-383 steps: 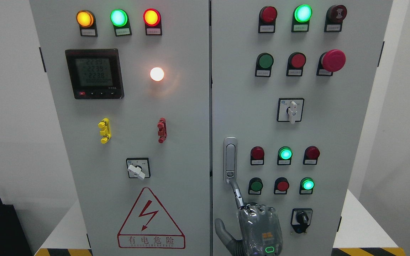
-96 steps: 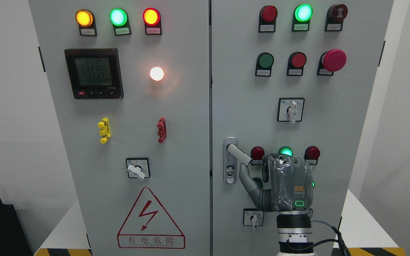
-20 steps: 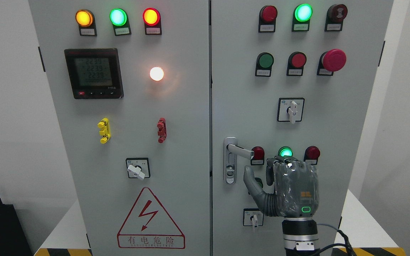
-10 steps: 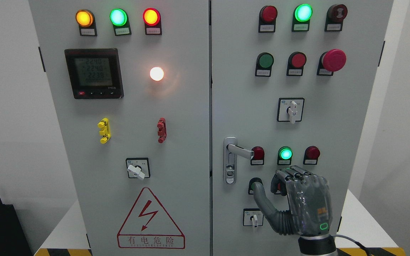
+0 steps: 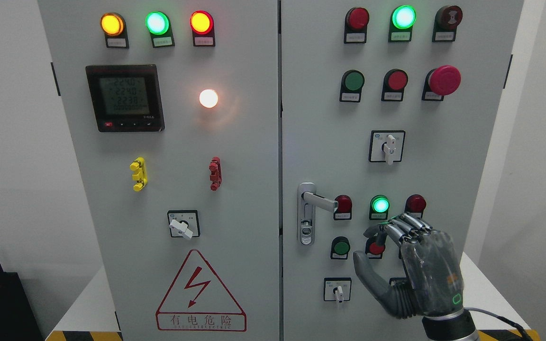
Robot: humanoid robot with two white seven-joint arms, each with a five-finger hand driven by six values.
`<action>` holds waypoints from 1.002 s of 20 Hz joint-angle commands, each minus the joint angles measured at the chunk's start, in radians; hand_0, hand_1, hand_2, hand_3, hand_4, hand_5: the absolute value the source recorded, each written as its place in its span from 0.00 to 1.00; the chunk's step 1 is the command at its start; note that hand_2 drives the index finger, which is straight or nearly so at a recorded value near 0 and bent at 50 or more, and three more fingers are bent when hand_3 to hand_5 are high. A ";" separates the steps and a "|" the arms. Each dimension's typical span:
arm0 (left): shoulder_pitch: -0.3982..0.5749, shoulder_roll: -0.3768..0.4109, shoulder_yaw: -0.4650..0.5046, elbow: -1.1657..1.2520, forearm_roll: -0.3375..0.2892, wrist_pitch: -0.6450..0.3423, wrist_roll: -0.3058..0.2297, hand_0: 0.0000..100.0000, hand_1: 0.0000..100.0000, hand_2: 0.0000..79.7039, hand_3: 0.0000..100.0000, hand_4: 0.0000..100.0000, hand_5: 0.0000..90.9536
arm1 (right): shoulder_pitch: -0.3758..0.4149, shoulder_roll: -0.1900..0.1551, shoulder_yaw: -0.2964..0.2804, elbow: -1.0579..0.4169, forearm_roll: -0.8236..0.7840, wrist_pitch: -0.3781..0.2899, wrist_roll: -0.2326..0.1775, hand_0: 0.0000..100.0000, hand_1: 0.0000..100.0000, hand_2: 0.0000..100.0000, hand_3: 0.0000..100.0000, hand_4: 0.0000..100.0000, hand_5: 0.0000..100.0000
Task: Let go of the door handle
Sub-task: 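Open the right hand fingers and let go of the handle, then withdraw the open right hand away from the handle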
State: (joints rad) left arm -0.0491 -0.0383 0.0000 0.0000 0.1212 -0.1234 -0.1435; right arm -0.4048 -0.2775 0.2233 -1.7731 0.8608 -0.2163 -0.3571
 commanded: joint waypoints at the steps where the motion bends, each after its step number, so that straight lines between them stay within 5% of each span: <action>1: 0.000 0.000 0.011 0.017 0.000 0.001 0.001 0.12 0.39 0.00 0.00 0.00 0.00 | -0.014 -0.105 0.004 -0.017 -0.048 -0.011 0.023 0.45 0.16 0.17 0.26 0.14 0.00; 20: 0.000 -0.002 0.011 0.017 0.000 0.002 0.001 0.12 0.39 0.00 0.00 0.00 0.00 | -0.003 -0.091 0.002 -0.020 -0.109 -0.015 0.023 0.44 0.14 0.12 0.21 0.11 0.00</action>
State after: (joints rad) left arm -0.0491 -0.0383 0.0000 0.0000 0.1212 -0.1224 -0.1435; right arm -0.4113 -0.3603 0.2252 -1.7886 0.7575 -0.2308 -0.3334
